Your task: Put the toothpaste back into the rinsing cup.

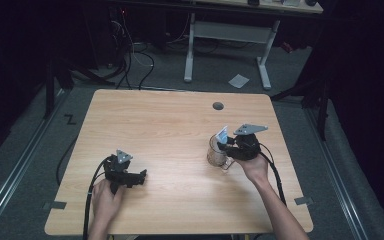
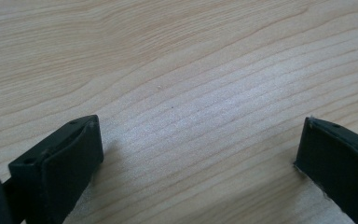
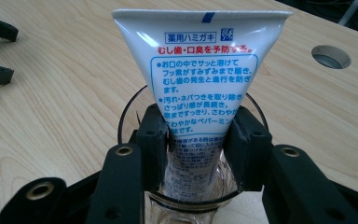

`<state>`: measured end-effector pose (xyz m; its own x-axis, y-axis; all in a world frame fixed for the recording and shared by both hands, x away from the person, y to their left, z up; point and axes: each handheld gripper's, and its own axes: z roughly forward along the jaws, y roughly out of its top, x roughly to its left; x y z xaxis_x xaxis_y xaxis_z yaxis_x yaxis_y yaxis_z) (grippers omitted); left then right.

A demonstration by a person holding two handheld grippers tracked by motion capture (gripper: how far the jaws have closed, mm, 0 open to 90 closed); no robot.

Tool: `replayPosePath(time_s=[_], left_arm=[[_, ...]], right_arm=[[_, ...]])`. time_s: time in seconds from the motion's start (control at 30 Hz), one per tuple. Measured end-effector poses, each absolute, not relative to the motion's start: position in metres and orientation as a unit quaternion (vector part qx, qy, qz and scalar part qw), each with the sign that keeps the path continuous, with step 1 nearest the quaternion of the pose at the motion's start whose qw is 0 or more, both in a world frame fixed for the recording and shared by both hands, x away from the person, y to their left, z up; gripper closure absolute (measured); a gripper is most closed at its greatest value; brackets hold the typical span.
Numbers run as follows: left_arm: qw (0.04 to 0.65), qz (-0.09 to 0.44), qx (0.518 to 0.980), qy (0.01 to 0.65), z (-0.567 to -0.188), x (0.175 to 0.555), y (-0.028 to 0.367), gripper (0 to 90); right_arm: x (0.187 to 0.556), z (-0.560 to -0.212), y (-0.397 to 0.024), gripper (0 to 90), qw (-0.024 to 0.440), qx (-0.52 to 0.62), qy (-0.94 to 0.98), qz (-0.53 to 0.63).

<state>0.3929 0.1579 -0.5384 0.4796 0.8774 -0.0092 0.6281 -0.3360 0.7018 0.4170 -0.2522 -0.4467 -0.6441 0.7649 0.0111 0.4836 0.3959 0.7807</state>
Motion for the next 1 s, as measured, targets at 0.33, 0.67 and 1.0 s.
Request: replayPosePath(time_s=[0.33, 0.67, 1.0], left_arm=[[0.328, 0.19, 0.795, 0.473, -0.538, 0.393, 0.158, 0.8], [0.328, 0.19, 0.795, 0.473, -0.538, 0.393, 0.158, 0.8], [0.328, 0.19, 0.795, 0.473, -0.538, 0.393, 0.158, 0.8]], right_arm=[[0.412, -0.447, -0.256, 57.2, 0.177, 0.382, 0.812, 0.404], [0.409, -0.445, -0.26, 51.2, 0.165, 0.385, 0.809, 0.412], [0.403, -0.441, -0.264, 44.8, 0.168, 0.386, 0.803, 0.423]])
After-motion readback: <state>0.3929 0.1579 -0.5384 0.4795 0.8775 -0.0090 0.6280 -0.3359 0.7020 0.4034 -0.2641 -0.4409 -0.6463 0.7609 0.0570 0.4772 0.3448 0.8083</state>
